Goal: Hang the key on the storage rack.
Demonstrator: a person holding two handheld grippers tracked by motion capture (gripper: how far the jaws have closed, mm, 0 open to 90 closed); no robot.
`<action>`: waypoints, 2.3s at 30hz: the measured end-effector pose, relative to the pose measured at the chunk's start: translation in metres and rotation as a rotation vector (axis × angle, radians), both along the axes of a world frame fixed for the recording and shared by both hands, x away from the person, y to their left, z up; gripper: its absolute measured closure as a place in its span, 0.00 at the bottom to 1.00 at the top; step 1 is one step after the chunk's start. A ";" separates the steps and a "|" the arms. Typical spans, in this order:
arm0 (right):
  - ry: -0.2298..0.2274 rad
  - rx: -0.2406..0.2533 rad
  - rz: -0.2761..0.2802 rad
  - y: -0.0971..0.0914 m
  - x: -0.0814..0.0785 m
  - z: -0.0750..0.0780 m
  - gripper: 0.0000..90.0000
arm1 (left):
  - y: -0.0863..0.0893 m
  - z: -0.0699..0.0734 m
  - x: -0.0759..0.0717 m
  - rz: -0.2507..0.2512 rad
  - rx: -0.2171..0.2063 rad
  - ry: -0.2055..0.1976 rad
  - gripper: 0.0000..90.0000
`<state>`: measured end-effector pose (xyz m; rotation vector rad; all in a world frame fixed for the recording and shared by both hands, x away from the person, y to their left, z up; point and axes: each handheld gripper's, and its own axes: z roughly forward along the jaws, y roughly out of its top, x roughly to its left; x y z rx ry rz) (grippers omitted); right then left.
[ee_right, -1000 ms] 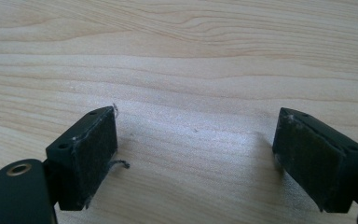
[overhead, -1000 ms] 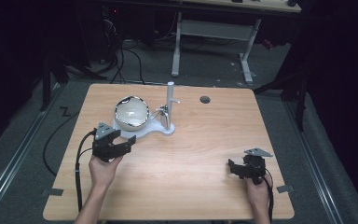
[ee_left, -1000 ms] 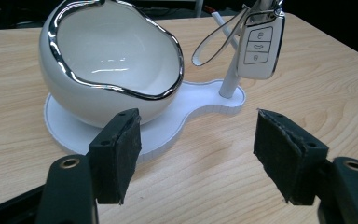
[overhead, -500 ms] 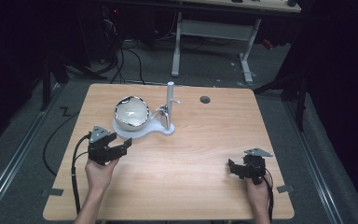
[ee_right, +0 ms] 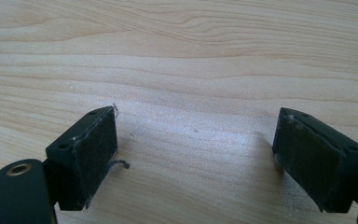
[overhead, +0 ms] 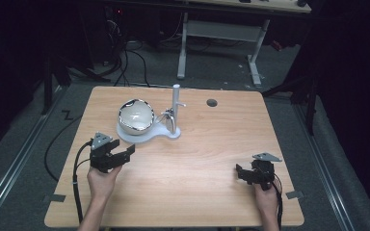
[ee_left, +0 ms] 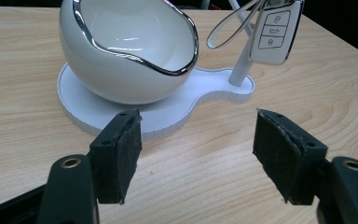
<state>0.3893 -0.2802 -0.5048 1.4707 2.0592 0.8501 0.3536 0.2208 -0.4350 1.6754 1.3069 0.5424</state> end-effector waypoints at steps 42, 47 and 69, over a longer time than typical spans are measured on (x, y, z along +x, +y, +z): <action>-0.001 -0.001 0.000 0.000 0.000 0.000 0.16 | -0.001 -0.027 0.000 0.006 0.018 0.074 0.37; 0.000 0.000 -0.001 0.000 0.000 0.000 0.16 | -0.004 -0.033 0.000 -0.001 0.022 0.089 0.37; 0.000 0.000 -0.001 0.000 0.000 0.000 0.16 | -0.011 -0.048 -0.003 0.020 0.099 0.107 0.37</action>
